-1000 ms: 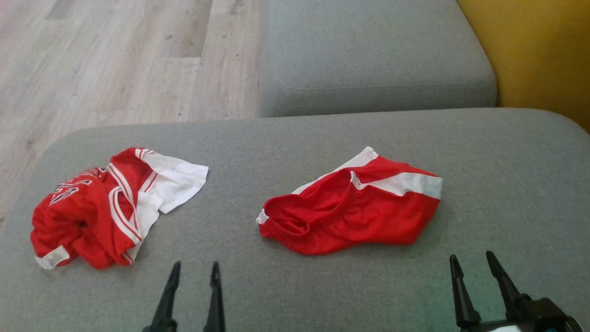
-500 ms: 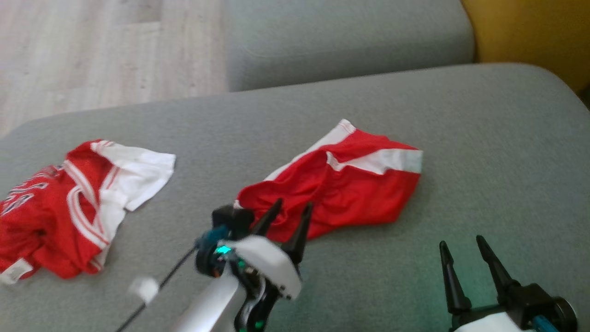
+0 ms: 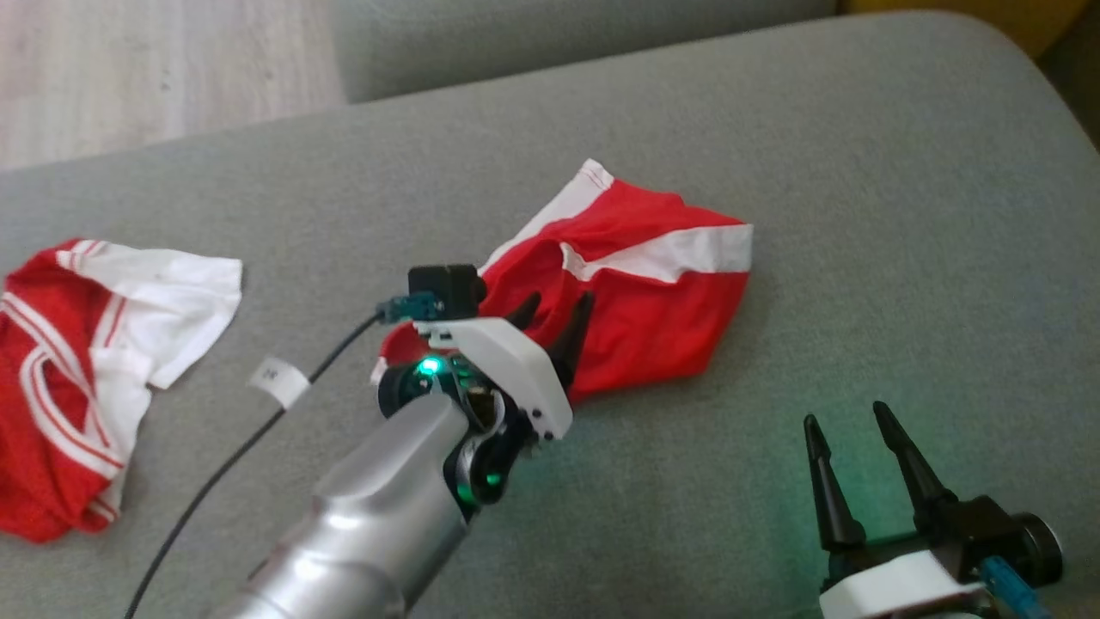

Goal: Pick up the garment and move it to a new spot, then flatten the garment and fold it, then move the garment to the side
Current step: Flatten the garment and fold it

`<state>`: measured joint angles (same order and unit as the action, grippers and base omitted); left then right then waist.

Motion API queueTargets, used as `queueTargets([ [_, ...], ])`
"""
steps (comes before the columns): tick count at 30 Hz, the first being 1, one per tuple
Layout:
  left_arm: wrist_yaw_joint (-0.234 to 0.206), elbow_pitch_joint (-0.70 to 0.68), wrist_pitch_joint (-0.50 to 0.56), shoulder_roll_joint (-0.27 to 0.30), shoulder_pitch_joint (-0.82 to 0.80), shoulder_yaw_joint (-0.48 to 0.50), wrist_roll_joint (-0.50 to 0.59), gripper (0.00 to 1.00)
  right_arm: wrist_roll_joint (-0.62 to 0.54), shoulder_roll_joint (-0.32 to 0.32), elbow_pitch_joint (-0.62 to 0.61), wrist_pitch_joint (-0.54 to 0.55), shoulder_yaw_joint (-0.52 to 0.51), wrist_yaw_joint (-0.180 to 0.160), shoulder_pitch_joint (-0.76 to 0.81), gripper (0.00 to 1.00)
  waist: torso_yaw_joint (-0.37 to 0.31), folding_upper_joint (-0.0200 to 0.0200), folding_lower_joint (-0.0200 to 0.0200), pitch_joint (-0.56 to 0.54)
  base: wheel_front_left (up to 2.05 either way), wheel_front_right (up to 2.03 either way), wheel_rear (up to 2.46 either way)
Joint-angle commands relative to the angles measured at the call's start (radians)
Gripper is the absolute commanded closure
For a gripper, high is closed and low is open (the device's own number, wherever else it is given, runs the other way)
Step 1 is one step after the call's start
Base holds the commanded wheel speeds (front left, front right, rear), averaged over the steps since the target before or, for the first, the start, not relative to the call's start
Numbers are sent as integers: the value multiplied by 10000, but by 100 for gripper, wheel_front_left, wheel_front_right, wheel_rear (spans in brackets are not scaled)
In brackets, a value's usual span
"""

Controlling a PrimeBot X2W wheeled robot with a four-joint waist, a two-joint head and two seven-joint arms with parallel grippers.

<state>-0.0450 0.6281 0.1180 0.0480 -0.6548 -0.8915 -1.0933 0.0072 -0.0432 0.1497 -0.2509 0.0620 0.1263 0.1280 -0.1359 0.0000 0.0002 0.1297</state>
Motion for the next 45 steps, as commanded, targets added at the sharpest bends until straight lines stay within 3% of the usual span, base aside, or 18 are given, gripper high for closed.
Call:
queueTargets([
  [1, -40, -61, -183, 22, -742, 90, -227, 0, -32, -70, -310, -109, 303, 44, -442, 0, -173, 0, -2, 222, 0, 0, 0],
  [14, 6, 1354, -767, 22, -2214, -1056, -1926, 1, -30, -70, -211, -109, 524, 44, -768, 0, -643, 0, -2, 606, 0, 0, 0],
  [17, 28, 1660, -1052, 22, -2414, -1245, -2160, 85, 4, -70, -229, -109, 538, 44, -772, 0, -766, 0, -2, 672, 0, 0, 0],
  [18, 61, 1737, -1157, 22, -2469, -1312, -2226, 100, 21, -70, -227, -109, 529, 44, -765, 0, -796, 0, -2, 682, 0, 0, 0],
  [26, 1075, 1421, -1745, 22, -3085, -2152, -2515, 100, 242, -70, -94, -109, 673, 44, -682, 0, -1202, 0, -2, 23, 0, 0, 0],
  [34, 1348, 273, -2615, 22, -4922, -2503, -2774, 100, 300, -70, 41, -109, 904, 44, -276, 0, -1723, 0, -2, -1219, 0, 0, 0],
  [40, 1500, -315, -2804, 22, -6392, -2481, -2924, 100, 320, -70, -29, -109, 709, 44, -47, 0, -1330, 0, -2, -1559, 0, 0, 0],
  [45, 1568, -172, -2615, 113, -6137, -2815, -2943, 100, 433, -70, -162, -109, 455, 44, 52, 0, -606, 0, -2, -1666, 0, 0, 0],
])
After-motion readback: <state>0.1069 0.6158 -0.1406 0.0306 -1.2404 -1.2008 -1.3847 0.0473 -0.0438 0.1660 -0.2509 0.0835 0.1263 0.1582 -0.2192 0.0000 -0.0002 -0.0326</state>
